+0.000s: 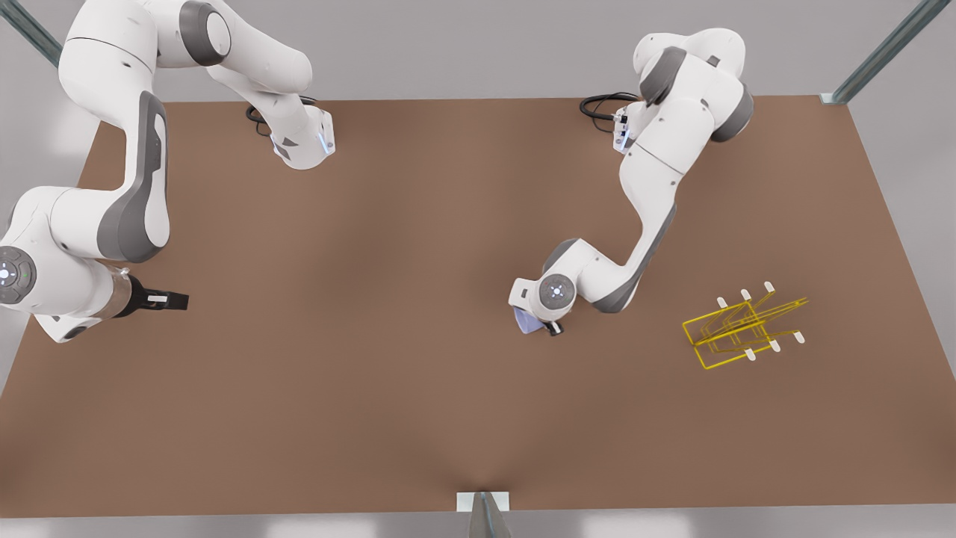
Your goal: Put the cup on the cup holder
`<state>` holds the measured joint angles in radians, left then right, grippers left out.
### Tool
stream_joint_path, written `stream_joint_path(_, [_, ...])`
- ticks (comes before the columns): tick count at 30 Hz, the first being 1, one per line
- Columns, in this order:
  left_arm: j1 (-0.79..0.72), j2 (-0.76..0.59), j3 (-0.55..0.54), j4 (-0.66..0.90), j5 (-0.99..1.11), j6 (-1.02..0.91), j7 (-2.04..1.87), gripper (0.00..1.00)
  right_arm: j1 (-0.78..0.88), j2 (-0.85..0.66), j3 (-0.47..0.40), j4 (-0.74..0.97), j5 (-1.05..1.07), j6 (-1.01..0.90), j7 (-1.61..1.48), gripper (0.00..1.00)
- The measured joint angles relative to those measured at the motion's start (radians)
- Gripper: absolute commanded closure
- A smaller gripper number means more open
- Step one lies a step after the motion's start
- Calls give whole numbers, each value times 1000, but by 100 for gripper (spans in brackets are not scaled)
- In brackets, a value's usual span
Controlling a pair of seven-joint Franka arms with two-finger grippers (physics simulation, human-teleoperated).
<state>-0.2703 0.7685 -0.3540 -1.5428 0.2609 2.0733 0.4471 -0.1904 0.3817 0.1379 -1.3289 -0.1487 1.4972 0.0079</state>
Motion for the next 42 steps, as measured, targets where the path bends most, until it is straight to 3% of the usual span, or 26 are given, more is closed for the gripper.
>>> stream_joint_path(3, [-10, -13, -3, 122, 106, -255, -1, 23, 0, 0, 0, 0, -1, 0, 2, 0])
stream_joint_path(7, [-44, -39, -7, 174, 319, -647, 14, 23, 1, 0, 0, 0, -2, -1, 5, 0])
stream_joint_path(11, [-39, -79, -5, 66, 530, -945, 33, 23, 2, 0, -1, 0, -3, -1, 7, 0])
stream_joint_path(15, [-7, -108, -4, -78, 698, -1102, 51, 23, 3, 0, -1, 0, -3, -1, 9, 0])
stream_joint_path(24, [47, -61, -2, -174, 915, -1184, 80, 23, -12, -3, -4, 40, 2, -77, 9, 0])
stream_joint_path(42, [181, -16, -1, -241, 1130, -1118, 101, 22, -10, -2, -5, 43, -3, -152, 11, 0])
